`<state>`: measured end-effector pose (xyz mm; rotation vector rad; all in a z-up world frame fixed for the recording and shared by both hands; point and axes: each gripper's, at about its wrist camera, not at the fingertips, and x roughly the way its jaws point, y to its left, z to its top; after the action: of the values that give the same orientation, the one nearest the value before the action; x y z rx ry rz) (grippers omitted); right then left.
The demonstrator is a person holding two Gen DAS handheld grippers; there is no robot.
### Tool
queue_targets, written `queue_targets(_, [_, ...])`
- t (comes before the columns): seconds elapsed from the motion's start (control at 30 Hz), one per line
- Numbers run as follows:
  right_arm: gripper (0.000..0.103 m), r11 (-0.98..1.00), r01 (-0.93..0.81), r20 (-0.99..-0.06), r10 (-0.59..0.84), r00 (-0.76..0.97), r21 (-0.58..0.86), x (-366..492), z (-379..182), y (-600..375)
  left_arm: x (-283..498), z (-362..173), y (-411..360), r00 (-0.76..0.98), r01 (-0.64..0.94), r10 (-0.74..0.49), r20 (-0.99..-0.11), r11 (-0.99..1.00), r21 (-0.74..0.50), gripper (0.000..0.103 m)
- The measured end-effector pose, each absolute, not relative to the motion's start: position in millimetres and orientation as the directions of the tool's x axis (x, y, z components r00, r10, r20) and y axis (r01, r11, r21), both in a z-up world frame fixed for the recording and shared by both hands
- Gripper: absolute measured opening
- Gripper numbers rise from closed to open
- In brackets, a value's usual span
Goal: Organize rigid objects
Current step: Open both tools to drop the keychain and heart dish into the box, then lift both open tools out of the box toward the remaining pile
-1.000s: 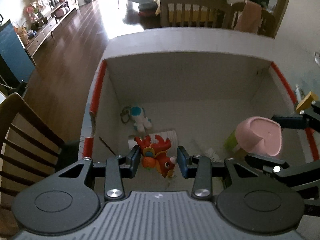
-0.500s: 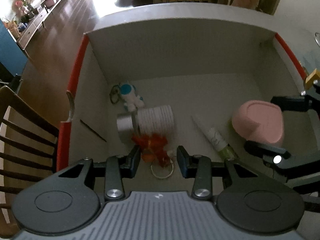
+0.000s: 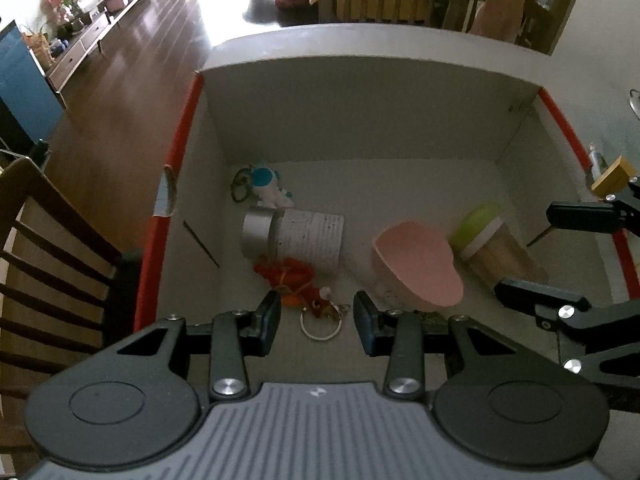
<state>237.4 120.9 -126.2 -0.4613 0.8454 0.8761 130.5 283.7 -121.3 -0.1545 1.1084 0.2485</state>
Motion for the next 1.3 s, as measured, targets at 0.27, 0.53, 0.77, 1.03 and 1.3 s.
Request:
queue_targets(0.27, [0.069, 0.602, -0.798, -0.763, 0.525, 0.378, 0.019, 230.0, -105.8, 103.6, 111.4, -91.5, 272.6, 0.483, -0.297, 0.148, -0.863, 0.955, -0.003, 0.039])
queue_targets(0.53, [0.071, 0.603, -0.796, -0.716, 0.578, 0.39, 0.053, 215.7, -83.0, 87.8, 95.9, -61.5, 255.0, 0.549, -0.29, 0.162, -0.82, 0.957, -0.005, 0.039])
queue_targets(0.77, [0.076, 0.606, -0.79, -0.676, 0.622, 0.397, 0.094, 205.8, -63.9, 71.3, 82.2, -41.5, 239.5, 0.597, -0.277, 0.149, -0.788, 0.96, -0.028, 0.045])
queue_targets(1.03, [0.083, 0.597, -0.79, -0.631, 0.668, 0.394, 0.14, 195.4, -46.9, 47.9, 68.0, -22.0, 221.9, 0.636, -0.273, 0.152, -0.756, 0.961, -0.036, 0.051])
queue_targets(1.3, [0.088, 0.605, -0.778, -0.591, 0.694, 0.411, 0.169, 191.4, -37.6, 27.2, 60.2, -13.4, 207.2, 0.659, -0.273, 0.153, -0.737, 0.961, -0.045, 0.06])
